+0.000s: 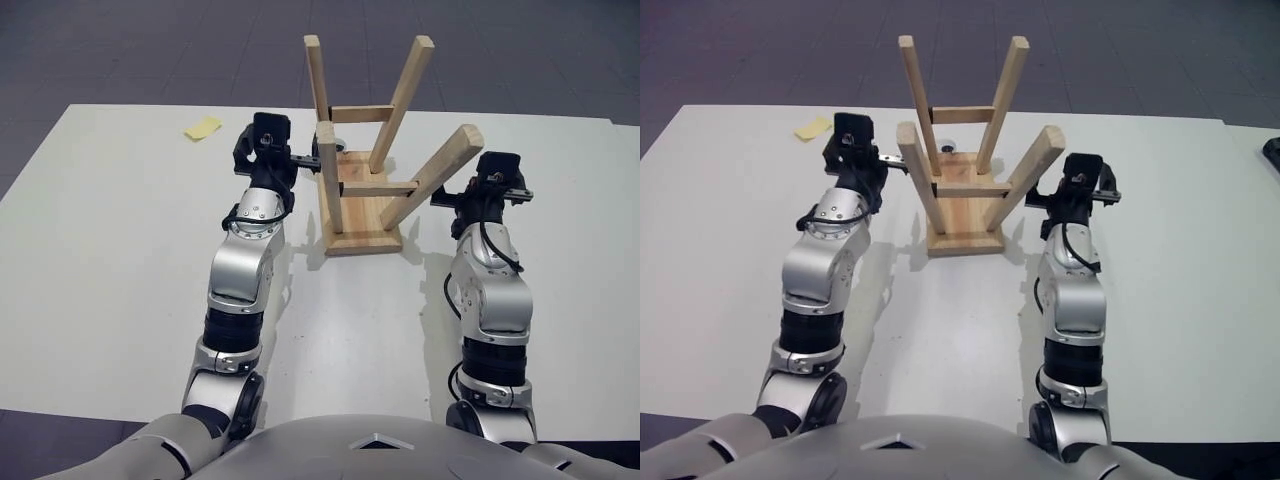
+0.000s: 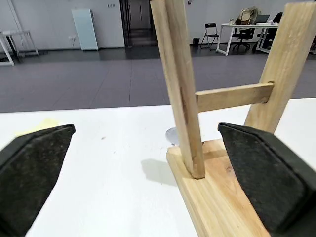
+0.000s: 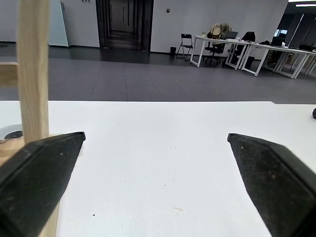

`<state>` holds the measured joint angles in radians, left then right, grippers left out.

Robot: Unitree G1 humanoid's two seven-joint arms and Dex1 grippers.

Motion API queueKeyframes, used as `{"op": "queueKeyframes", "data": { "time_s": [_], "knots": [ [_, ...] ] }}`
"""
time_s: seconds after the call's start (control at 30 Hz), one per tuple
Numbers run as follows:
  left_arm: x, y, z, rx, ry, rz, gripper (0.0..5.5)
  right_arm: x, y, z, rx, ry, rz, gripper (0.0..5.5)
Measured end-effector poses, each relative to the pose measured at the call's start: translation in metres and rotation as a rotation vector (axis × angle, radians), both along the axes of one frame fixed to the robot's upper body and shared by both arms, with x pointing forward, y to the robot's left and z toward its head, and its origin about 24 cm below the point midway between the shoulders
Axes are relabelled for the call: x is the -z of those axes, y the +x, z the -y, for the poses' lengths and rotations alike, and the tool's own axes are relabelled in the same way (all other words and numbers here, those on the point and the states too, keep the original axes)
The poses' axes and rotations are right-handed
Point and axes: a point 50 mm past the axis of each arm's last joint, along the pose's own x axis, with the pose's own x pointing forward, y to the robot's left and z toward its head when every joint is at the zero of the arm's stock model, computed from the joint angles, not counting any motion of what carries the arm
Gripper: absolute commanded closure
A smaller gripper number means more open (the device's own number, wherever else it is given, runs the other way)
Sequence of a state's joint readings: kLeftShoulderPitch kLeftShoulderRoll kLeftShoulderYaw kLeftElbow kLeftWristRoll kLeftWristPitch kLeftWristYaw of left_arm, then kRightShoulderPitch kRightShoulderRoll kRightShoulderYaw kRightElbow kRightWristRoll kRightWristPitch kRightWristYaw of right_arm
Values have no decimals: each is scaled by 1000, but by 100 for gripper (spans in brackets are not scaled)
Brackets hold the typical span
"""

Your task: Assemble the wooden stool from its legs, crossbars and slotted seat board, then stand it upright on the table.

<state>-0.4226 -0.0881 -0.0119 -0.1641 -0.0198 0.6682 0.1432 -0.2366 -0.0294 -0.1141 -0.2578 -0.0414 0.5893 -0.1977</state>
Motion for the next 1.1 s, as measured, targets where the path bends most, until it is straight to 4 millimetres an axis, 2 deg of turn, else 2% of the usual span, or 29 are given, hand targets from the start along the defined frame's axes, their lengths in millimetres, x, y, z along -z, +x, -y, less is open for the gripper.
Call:
{"op": "queueKeyframes", "data": {
  "time_s": [0.1,0.17,0.27,0.3,0.37,0.43,0.47,0.5,0.63,0.67,0.7,0.8,0.93,1.0,1.1],
  "knots": [
    [13,2,-31,-183,-91,-70,10,-12,5,14,23,29,66,12],
    [15,0,-51,-306,-156,-53,10,-40,14,19,-29,64,189,12],
    [12,-2,-67,-421,-228,-1,10,-94,26,22,-135,113,391,12],
    [10,-2,-73,-461,-244,25,10,-121,27,27,-168,144,490,12],
    [8,-4,-81,-512,-267,55,10,-161,25,32,-228,220,644,12],
    [7,-4,-84,-534,-278,69,10,-191,20,32,-293,274,748,12],
    [7,-4,-83,-531,-280,70,10,-192,20,29,-311,281,744,12],
    [7,-3,-81,-520,-278,71,10,-184,22,24,-328,287,695,12],
    [0,1,-61,-382,-249,93,10,-96,23,-5,-375,302,335,12],
    [-1,1,-51,-314,-231,94,10,-88,16,-11,-379,306,338,12],
    [-2,1,-39,-229,-203,96,10,-85,12,-19,-402,297,338,12],
    [-5,-2,-9,-60,-173,100,10,-83,11,-28,-415,286,363,12],
    [-2,-4,-2,-16,-116,89,10,-85,16,-22,-395,281,400,12],
    [6,-5,2,-11,-109,48,10,-87,18,-18,-388,300,419,12],
    [18,-2,-6,-73,-109,-20,10,-87,19,-15,-369,379,450,12]
  ]
}}
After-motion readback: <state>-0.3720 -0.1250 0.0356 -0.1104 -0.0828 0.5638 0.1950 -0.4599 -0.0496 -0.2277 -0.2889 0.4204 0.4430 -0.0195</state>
